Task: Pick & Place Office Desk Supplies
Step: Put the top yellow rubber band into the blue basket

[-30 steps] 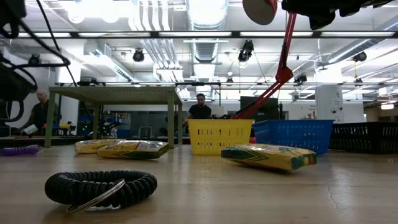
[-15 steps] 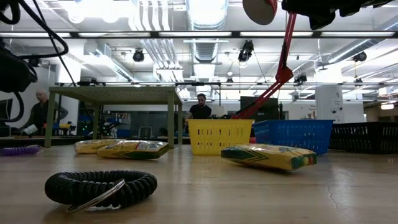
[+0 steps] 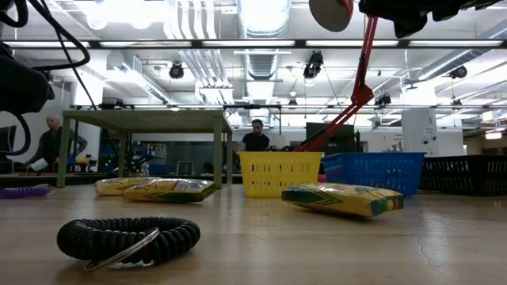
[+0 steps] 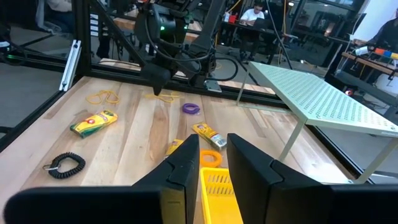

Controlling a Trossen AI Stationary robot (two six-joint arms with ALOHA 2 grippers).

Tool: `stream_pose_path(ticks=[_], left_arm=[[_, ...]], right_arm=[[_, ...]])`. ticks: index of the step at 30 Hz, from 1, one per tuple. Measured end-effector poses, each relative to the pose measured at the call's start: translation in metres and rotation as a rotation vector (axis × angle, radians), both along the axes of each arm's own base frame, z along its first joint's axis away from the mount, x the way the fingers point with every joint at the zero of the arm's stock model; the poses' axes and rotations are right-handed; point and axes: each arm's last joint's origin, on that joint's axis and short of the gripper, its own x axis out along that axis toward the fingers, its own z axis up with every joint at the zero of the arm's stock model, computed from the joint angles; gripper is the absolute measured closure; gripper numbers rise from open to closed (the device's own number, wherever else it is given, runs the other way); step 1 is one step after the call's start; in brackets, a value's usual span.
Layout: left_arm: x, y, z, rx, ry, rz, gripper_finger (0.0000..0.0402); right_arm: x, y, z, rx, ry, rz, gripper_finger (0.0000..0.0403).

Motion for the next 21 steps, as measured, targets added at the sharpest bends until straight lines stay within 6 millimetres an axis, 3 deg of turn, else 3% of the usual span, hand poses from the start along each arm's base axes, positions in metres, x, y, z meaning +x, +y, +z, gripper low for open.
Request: stream_pose_path(ticks=[7,21], left_arm=[[0.009,-0.004,0.017,0.022,-0.077,-0.025,0.0398],[0.028,-0.002,0.063,0.340,-0.316,-0.160,0.0398]], right_arm=[[0.000,0.000,0.000,0.000,0.000,0.000,0.0332],[0.000,0.000,0.000,0.000,0.000,0.000,0.0316]])
